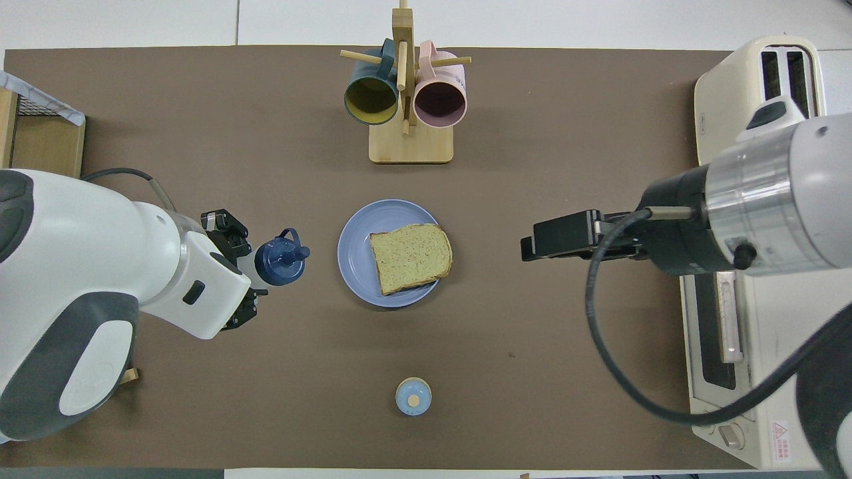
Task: Put bread on plate and add seasoning
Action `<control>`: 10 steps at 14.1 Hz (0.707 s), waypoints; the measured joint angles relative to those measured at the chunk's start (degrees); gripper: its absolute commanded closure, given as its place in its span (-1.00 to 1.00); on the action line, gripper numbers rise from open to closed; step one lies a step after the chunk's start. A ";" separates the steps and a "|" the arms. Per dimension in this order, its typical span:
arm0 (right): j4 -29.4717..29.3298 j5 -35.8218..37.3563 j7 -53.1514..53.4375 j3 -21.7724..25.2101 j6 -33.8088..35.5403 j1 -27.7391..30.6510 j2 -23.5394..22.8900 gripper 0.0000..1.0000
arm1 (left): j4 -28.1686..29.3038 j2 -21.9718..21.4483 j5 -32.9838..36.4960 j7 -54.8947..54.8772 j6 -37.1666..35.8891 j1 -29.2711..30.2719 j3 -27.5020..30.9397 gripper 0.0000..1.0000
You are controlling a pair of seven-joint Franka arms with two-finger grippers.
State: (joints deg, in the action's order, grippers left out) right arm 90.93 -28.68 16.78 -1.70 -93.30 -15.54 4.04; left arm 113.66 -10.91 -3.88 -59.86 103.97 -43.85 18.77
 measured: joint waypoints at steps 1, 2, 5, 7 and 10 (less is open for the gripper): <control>0.15 -0.25 2.79 -0.06 -3.55 -2.81 -0.02 -0.58 | 0.00 -0.14 0.00 0.44 0.00 -0.04 -0.06 1.00; 0.55 -0.26 5.62 -0.12 -7.70 -5.96 -0.03 -0.46 | 0.00 -0.22 0.00 0.78 0.01 -0.07 -0.16 1.00; 3.59 -0.26 10.59 -0.28 -19.15 -14.03 -0.21 -0.30 | 0.01 -0.28 0.00 1.04 -0.04 -0.13 -0.62 1.00; 5.55 -0.27 12.15 -0.25 -25.29 -17.28 -0.82 -0.27 | 0.09 -0.29 0.00 1.04 -0.08 -0.16 -1.67 1.00; 6.54 -0.27 13.60 -0.22 -30.87 -19.30 -2.72 -0.21 | 0.12 -0.31 0.00 1.49 -0.06 -0.20 -3.77 1.00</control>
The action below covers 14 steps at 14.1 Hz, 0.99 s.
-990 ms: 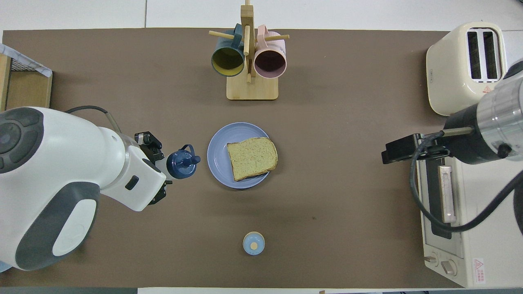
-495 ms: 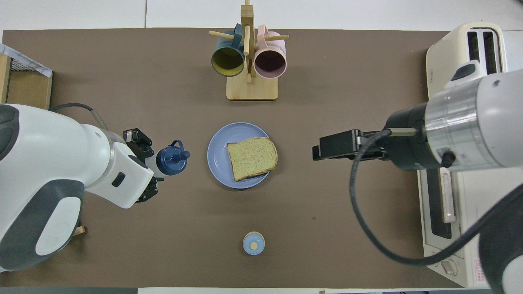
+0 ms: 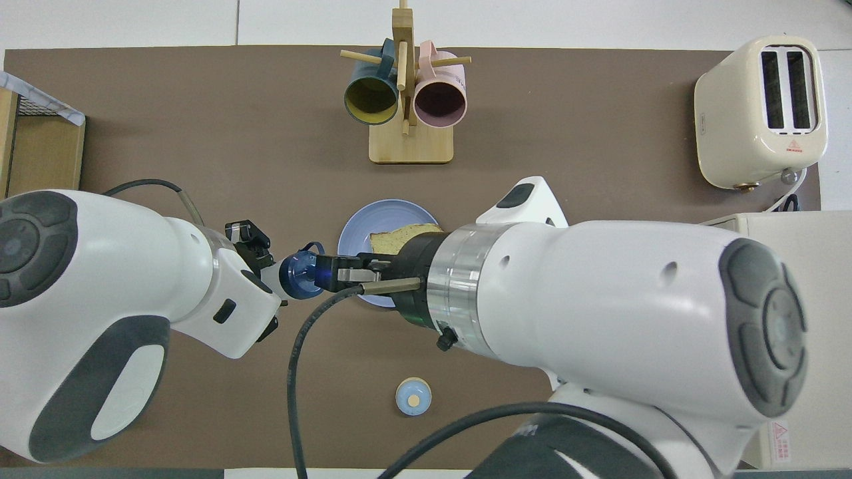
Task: Put bread on plate and add seasoning
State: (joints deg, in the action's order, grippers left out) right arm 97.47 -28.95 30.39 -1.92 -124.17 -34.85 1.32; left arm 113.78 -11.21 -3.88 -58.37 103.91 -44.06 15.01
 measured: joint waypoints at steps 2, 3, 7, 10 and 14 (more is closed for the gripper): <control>0.05 0.00 0.00 0.01 -1.72 -0.08 -1.42 -0.05 | 0.09 0.00 0.00 0.00 0.01 0.01 -0.10 1.00; 0.05 0.00 0.00 0.01 -2.12 -0.10 -1.96 -0.03 | 0.11 0.00 0.00 -0.01 0.02 0.01 -0.10 1.00; -0.06 0.00 0.00 0.02 -2.72 -0.70 -2.46 0.17 | 0.20 0.00 0.00 0.00 0.09 0.01 -0.15 1.00; -0.08 0.00 0.01 0.03 -2.78 -1.81 -2.46 0.18 | 0.91 0.00 0.04 0.02 0.91 0.01 -0.24 1.00; -0.07 0.00 0.02 0.07 -2.78 -2.06 -2.46 0.28 | 1.38 0.00 0.07 0.07 1.30 0.01 -0.26 1.00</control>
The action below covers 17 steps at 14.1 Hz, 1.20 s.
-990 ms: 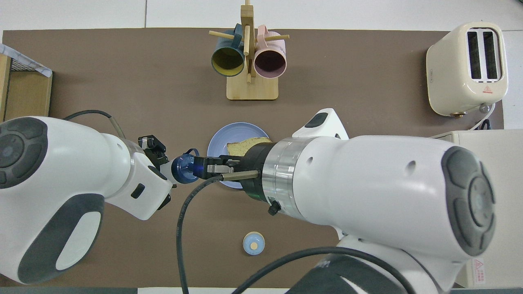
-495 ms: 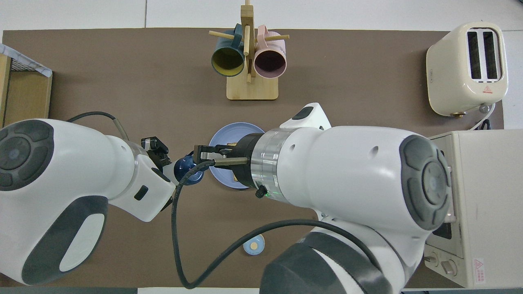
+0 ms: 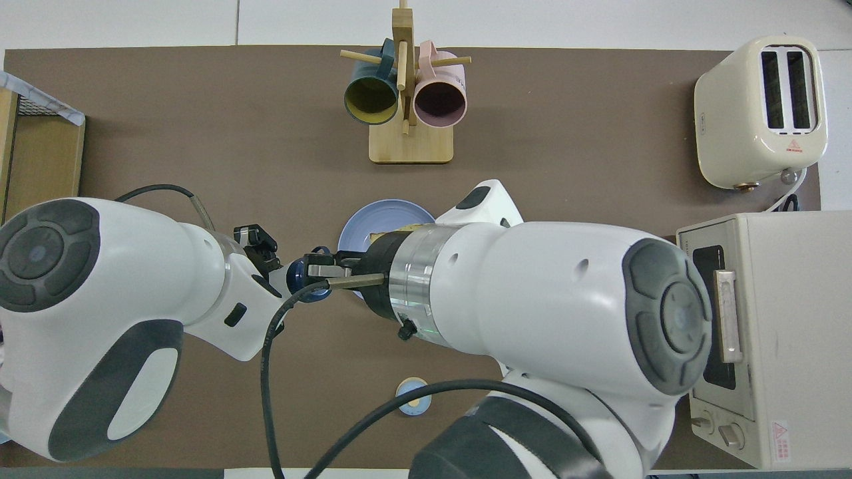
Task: Put bread on plate and add seasoning
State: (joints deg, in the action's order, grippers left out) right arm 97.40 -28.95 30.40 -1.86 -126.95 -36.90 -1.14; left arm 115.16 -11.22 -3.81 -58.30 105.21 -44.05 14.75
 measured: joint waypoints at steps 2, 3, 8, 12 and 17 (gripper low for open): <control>0.03 0.00 0.00 0.06 0.00 0.00 0.00 0.28 | 0.01 0.00 0.00 0.12 0.06 0.00 0.00 1.00; 0.08 0.00 0.00 0.09 0.00 0.00 0.00 0.28 | 0.01 0.00 0.01 0.18 0.08 0.01 0.00 1.00; 0.81 0.00 0.00 0.20 0.00 0.00 0.00 0.37 | 0.01 0.00 0.06 0.57 0.24 0.05 0.00 1.00; 0.94 0.00 0.00 0.21 0.00 0.00 0.00 1.00 | 0.01 0.00 0.08 1.31 0.49 0.05 0.00 1.00; 1.04 0.07 0.00 0.35 0.00 0.01 0.04 1.00 | 0.13 -0.04 0.26 1.55 0.57 0.13 0.11 1.00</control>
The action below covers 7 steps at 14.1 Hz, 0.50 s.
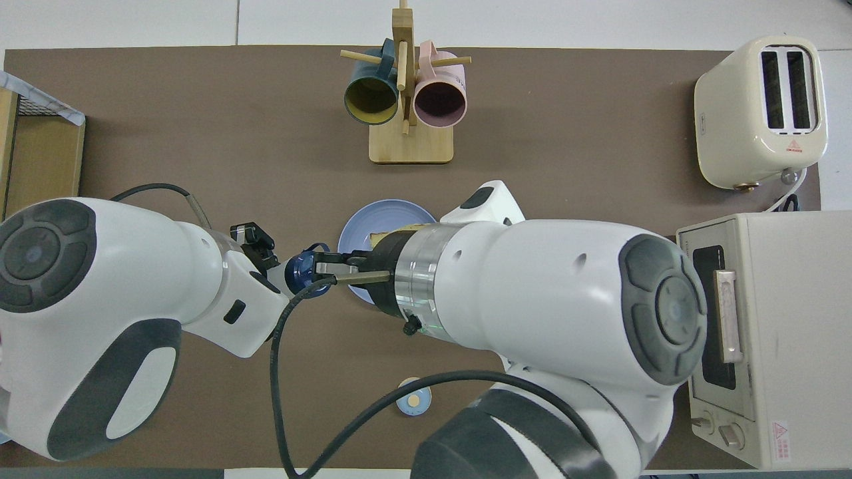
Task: Put bread on plate and add seasoning
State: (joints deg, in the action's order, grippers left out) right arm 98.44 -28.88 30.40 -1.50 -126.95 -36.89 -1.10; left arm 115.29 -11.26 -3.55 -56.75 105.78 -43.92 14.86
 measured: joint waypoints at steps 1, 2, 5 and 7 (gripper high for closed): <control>0.00 0.00 0.00 0.00 0.00 0.00 0.00 1.00 | 0.00 0.00 0.01 0.01 0.00 0.00 0.00 1.00; 0.00 0.00 0.00 0.02 0.00 0.01 0.00 1.00 | 0.01 0.00 0.01 0.03 0.01 0.00 0.00 1.00; -0.24 -0.06 0.01 0.12 0.33 0.78 -0.01 1.00 | -0.01 -0.01 0.01 0.34 0.51 -0.02 -0.09 1.00; -0.92 -0.63 0.12 0.25 0.77 2.30 0.00 1.00 | 0.01 -0.01 0.01 0.40 0.62 -0.02 -0.10 1.00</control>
State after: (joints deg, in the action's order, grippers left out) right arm 97.51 -29.51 30.52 -1.25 -126.18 -34.59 -1.10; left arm 115.30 -11.27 -3.54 -56.35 106.40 -43.94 14.76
